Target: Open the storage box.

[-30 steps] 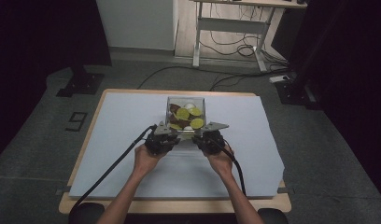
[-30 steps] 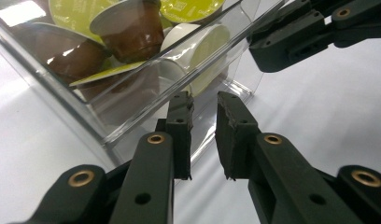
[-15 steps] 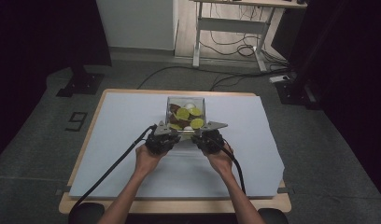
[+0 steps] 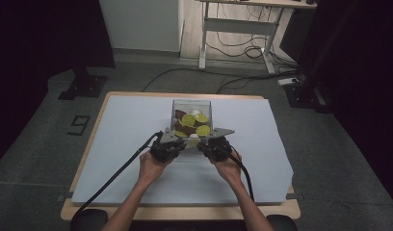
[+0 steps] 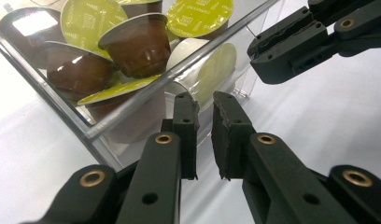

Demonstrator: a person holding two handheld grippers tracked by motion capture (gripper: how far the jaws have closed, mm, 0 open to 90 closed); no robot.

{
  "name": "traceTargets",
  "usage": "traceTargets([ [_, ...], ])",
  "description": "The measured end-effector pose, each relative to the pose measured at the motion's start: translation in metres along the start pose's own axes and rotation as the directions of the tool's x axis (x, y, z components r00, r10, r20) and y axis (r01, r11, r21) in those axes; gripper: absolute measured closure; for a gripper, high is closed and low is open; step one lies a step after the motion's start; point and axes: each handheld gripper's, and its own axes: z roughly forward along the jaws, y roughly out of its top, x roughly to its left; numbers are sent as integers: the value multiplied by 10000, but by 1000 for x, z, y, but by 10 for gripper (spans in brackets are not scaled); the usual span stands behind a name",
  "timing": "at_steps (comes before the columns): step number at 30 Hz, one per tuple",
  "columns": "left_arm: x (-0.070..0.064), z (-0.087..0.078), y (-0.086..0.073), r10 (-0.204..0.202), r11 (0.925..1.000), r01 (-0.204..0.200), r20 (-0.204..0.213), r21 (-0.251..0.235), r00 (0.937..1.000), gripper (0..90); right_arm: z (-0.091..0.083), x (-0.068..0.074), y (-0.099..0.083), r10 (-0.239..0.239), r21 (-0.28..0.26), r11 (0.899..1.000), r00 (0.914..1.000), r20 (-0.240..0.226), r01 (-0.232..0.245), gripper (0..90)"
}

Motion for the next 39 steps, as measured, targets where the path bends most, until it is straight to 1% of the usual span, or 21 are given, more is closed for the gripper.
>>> traceTargets([
  [3, -2, -3, -3, -67, 9999, 69, 150, -132, 9999, 799, -3, 4, -1, -105, 51, 9999, 9999, -19, 105, 814],
  [6, -4, -4, -4, -102, 9999, 104, 183, -117, 9998, 800, -5, 6, -3, -111, 26, 9999, 9999, -37, 111, 814],
  [10, -5, -7, -5, -232, 9997, 236, 405, -93, 9989, 802, -7, 9, -5, -64, -4, 10000, 9999, -109, 64, 804],
  [12, -7, -8, -6, -304, 9995, 308, 443, -75, 9986, 802, -8, 11, -6, -63, 0, 10000, 9999, -152, 63, 800],
  [16, -11, -11, -8, -269, 9996, 271, 475, -42, 9985, 803, -9, 15, -8, -153, -13, 9999, 9998, -99, 153, 782],
  [22, -16, -15, -10, -221, 9997, 222, 496, -31, 9985, 802, -13, 20, -11, -179, -39, 9998, 9998, -103, 178, 783],
  [25, -19, -19, -12, -240, 9997, 244, 495, -65, 9985, 801, -17, 24, -14, -105, -140, 9998, 9997, -203, 102, 785],
  [28, -22, -21, -14, -234, 9997, 237, 491, -56, 9985, 799, -18, 26, -15, -69, -75, 9999, 9995, -308, 67, 785],
  [30, -25, -21, -16, -211, 9997, 215, 449, -92, 9988, 800, -19, 28, -17, -115, -61, 9999, 9995, -295, 113, 785],
  [31, -26, -22, -16, -282, 9995, 288, 472, -116, 9985, 799, -20, 28, -17, -100, -67, 9999, 9995, -305, 98, 785],
  [39, -32, -26, -19, -325, 9994, 331, 467, -108, 9984, 797, -24, 34, -20, -128, -47, 9999, 9995, -290, 126, 786],
])
